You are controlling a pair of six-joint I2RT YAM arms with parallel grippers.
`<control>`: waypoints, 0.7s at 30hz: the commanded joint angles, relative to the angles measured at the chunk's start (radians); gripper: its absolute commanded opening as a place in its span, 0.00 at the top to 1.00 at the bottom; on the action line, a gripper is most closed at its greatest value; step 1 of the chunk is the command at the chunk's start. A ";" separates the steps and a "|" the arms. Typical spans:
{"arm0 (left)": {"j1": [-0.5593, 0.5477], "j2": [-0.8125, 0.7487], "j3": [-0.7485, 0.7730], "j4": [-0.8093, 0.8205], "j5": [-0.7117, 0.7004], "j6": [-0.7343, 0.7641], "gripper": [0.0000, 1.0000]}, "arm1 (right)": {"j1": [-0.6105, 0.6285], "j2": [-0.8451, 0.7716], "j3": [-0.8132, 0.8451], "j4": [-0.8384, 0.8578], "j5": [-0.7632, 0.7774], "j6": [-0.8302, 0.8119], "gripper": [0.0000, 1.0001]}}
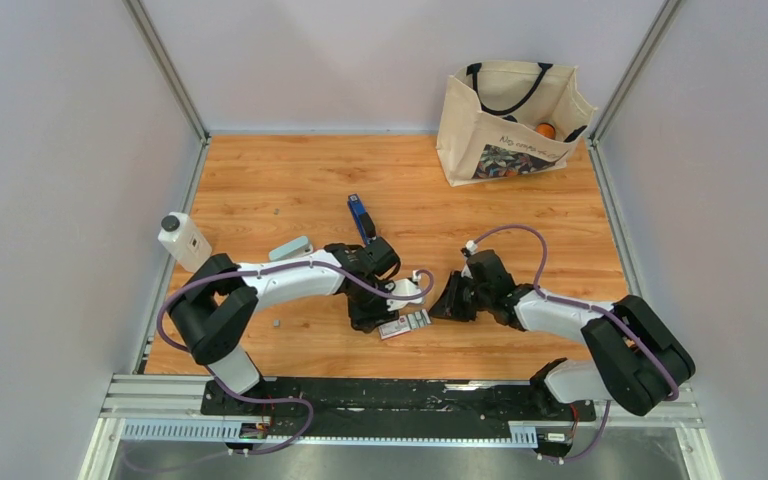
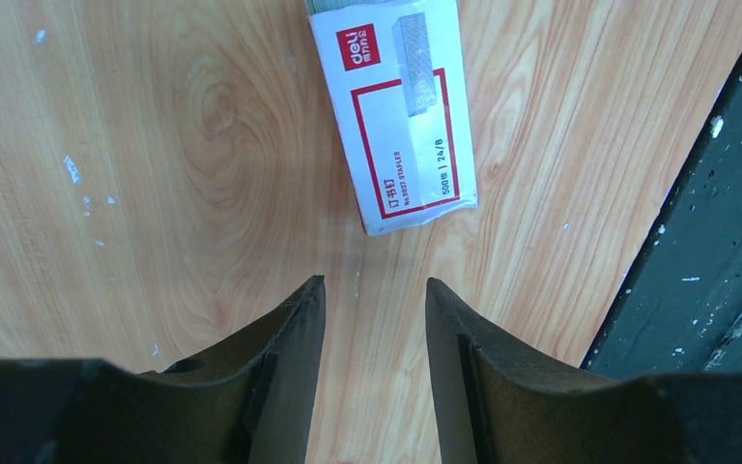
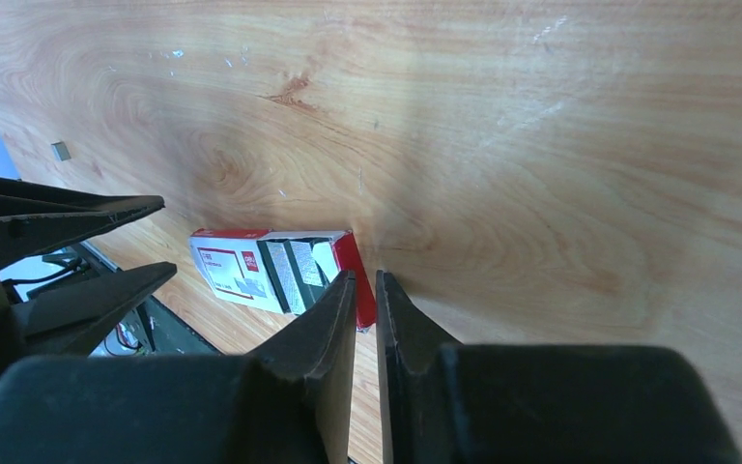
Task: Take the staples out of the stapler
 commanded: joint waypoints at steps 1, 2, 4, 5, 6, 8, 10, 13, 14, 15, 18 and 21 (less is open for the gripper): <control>-0.019 0.023 0.023 -0.003 0.001 0.002 0.49 | -0.004 0.002 -0.017 0.065 -0.020 0.031 0.84; -0.020 0.028 0.028 -0.003 0.001 0.002 0.49 | -0.004 0.004 -0.017 0.066 -0.020 0.033 0.84; -0.023 0.034 0.037 -0.002 -0.001 0.002 0.49 | -0.001 0.005 -0.017 0.069 -0.021 0.034 0.85; -0.023 0.039 0.040 -0.002 -0.001 -0.001 0.49 | 0.001 0.005 -0.019 0.071 -0.023 0.036 0.85; -0.025 0.042 0.045 -0.002 -0.001 0.000 0.49 | 0.004 0.008 -0.016 0.074 -0.022 0.039 0.85; -0.028 0.053 0.057 -0.003 -0.004 -0.003 0.49 | 0.013 0.011 -0.016 0.083 -0.021 0.047 0.86; -0.033 0.062 0.066 -0.003 -0.007 -0.003 0.49 | 0.024 0.021 -0.014 0.094 -0.023 0.056 0.86; -0.034 0.069 0.076 -0.003 -0.010 -0.004 0.49 | 0.044 0.034 -0.013 0.111 -0.020 0.068 0.87; -0.034 0.069 0.074 -0.003 -0.010 -0.004 0.49 | 0.050 0.039 -0.013 0.115 -0.018 0.074 0.87; -0.036 0.071 0.076 -0.002 -0.010 -0.004 0.49 | 0.056 0.044 -0.014 0.123 -0.018 0.080 0.87; -0.036 0.070 0.071 0.000 -0.014 -0.003 0.49 | 0.084 0.061 -0.006 0.143 -0.017 0.099 0.88; -0.034 0.070 0.071 -0.003 -0.016 -0.004 0.49 | 0.116 0.076 0.004 0.157 -0.009 0.117 0.88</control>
